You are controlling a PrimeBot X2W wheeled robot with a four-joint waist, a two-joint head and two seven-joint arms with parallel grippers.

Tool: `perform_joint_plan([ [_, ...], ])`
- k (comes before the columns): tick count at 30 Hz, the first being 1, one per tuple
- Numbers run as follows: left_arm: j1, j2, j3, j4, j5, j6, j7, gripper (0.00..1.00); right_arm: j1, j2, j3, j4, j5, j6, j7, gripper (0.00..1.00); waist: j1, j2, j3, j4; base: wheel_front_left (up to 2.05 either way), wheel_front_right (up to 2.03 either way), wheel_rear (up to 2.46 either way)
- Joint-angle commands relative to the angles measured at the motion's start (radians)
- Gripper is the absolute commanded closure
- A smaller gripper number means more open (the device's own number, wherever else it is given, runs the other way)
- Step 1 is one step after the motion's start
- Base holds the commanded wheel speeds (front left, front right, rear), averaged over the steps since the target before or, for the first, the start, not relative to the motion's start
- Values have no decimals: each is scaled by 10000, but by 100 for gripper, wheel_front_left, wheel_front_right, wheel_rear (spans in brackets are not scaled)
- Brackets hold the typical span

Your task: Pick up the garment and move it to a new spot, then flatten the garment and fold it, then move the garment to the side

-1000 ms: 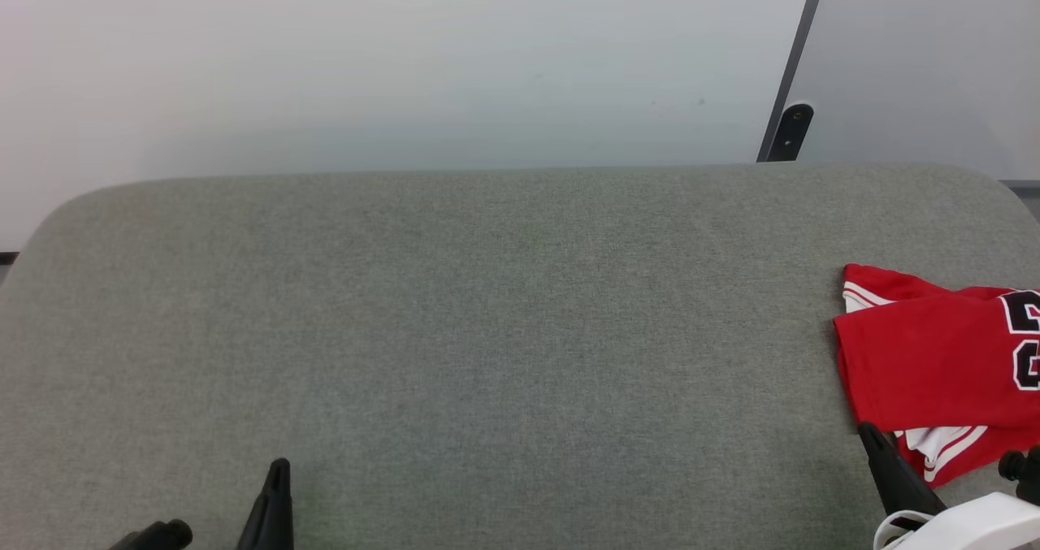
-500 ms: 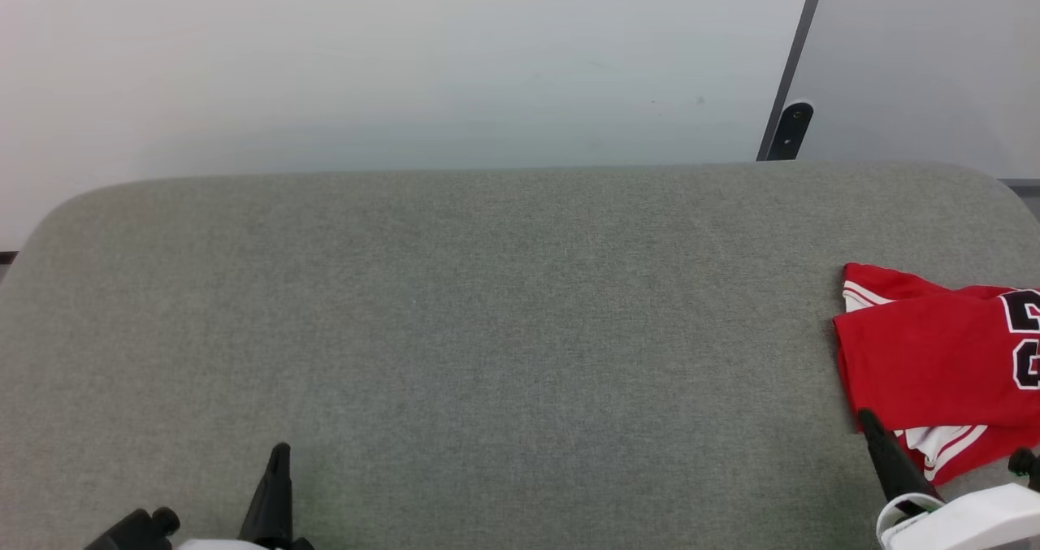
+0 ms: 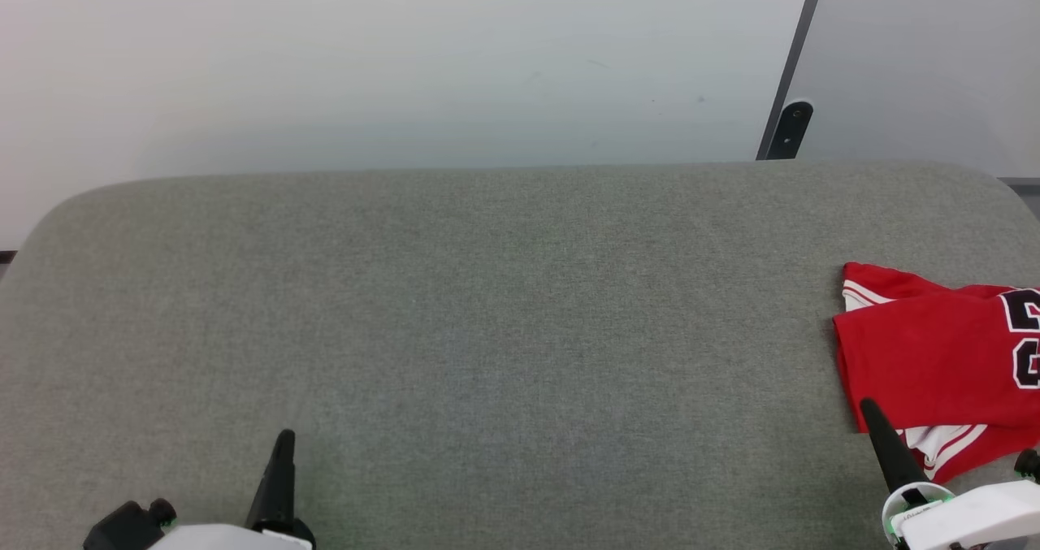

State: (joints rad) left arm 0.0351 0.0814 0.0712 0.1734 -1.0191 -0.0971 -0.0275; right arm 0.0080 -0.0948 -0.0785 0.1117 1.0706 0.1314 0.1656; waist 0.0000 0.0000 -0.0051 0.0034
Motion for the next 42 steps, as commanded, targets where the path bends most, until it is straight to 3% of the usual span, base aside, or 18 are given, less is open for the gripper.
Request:
perform_joint_plan([
  [1, -236, 21, 55, -75, -196, -68, 24, 100, -284, -17, -53, -54, 222, -6, -66, 100, 0, 0, 1, 0, 0, 0, 0],
  [42, -1057, -201, 313, 460, -3969, -271, 949, 100, -910, 298, -271, 859, 3627, -9, -372, 100, 0, 0, 48, -20, 0, 0, 0],
])
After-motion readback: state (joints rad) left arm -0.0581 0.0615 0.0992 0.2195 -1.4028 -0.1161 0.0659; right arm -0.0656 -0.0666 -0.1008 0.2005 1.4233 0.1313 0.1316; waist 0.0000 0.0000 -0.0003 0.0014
